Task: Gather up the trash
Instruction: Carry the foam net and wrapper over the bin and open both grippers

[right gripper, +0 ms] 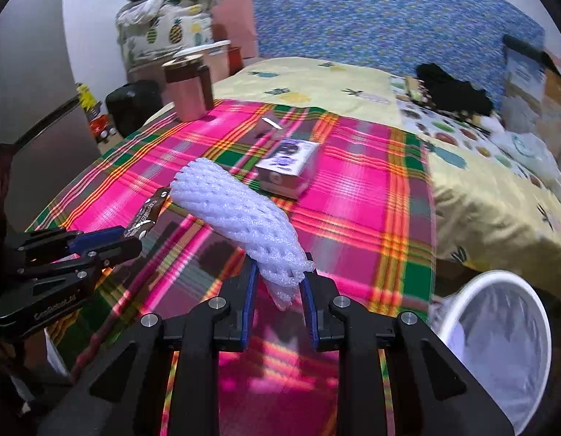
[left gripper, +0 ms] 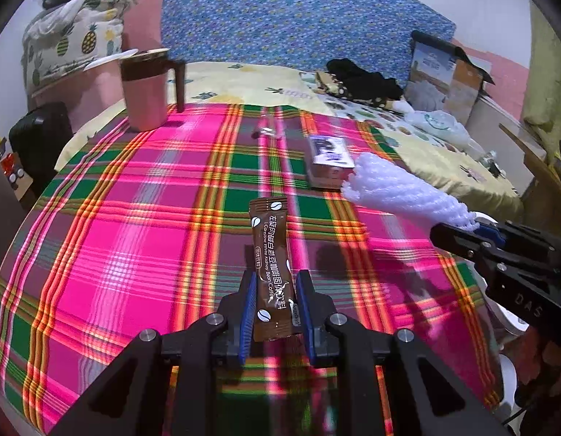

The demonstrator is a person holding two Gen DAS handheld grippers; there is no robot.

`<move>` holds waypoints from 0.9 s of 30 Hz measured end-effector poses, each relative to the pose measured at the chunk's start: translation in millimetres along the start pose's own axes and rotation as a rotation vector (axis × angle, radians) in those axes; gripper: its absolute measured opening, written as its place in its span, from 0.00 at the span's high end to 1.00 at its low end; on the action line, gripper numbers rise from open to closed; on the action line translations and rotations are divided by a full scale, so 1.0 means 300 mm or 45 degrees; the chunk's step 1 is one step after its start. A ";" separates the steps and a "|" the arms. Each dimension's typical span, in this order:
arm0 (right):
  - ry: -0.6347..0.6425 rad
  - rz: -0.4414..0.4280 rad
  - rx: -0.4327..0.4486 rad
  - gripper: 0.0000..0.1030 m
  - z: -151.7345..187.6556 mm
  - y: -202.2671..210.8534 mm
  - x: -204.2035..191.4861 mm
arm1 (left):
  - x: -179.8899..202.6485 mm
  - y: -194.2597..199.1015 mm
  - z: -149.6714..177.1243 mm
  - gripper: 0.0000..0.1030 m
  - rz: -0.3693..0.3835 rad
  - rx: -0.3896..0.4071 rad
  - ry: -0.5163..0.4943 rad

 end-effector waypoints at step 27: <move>-0.293 0.221 0.113 0.78 0.174 0.231 0.208 | 0.399 0.088 0.016 0.78 0.226 0.021 -0.229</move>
Point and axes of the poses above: each gripper's, at about its wrist camera, not at the fingertips, and y roughly against the way its jaws point, x to its right, z to its underside, the point moved 3 cm from there along -y, roughly the way its jaws point, and after that the axes turned 5 degrees about -z, right-handed, at the moved point
